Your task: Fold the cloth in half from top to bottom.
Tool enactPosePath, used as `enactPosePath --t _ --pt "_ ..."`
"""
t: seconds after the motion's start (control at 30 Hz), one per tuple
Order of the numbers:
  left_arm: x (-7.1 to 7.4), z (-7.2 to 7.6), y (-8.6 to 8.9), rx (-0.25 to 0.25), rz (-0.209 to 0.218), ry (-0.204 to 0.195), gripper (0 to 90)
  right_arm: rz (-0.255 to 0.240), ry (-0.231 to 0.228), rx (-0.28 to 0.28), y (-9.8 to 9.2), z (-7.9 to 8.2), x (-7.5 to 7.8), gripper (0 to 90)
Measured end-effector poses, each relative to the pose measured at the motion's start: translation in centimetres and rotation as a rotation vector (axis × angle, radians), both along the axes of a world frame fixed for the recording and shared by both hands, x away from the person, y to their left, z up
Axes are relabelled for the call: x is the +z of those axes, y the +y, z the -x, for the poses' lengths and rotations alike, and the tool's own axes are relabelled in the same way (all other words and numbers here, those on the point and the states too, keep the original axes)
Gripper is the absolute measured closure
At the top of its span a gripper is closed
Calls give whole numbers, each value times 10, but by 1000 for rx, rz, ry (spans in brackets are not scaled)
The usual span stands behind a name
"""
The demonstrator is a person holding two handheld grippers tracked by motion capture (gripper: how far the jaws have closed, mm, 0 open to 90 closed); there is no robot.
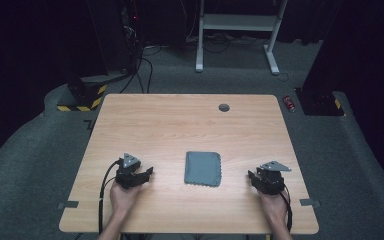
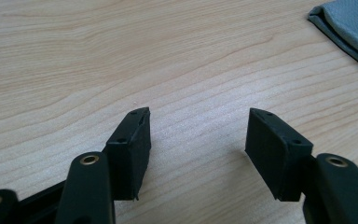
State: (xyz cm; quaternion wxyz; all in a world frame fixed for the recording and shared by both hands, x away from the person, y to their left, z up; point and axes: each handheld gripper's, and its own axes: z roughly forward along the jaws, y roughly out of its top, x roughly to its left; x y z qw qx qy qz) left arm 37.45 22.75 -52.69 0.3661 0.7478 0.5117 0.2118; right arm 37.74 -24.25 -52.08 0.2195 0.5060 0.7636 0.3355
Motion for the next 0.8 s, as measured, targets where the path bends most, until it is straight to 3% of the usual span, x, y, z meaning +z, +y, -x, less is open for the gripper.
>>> enactPosePath --t 0.17,0.3,0.43,0.8 --pt "0 0 -1 0 -18 -4 405 19 -16 3 0 2 -1 569" --pt "-1 1 -6 -10 -63 -12 382 20 -17 -1 0 2 -1 532" --pt "-1 1 -6 -16 -62 -7 346 22 -14 -7 -1 1 -2 466" --pt "-1 1 -7 -15 -61 -4 322 18 -8 -13 -1 1 -2 418"
